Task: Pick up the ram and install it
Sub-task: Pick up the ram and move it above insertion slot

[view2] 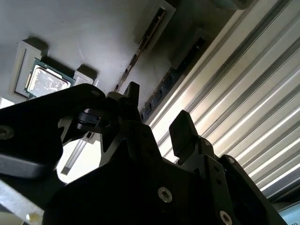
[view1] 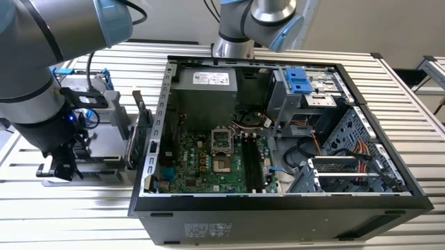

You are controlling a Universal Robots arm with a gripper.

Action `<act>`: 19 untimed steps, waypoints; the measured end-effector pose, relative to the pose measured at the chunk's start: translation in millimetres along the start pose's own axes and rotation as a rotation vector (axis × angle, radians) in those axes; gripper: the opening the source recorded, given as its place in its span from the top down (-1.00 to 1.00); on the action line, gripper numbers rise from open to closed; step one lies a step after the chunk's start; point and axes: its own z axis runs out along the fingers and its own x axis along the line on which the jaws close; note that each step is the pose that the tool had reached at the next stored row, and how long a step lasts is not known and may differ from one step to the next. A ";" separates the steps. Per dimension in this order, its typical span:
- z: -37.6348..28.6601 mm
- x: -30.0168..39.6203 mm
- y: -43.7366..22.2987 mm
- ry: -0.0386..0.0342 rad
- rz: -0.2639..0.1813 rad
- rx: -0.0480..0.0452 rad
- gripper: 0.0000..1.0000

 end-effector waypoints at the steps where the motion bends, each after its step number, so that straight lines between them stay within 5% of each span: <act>1: 1.3 -0.1 0.0 0.0000 0.000 0.0000 -1.00; 19: 18.2 -0.5 -0.7 0.0002 0.000 -0.0002 -1.00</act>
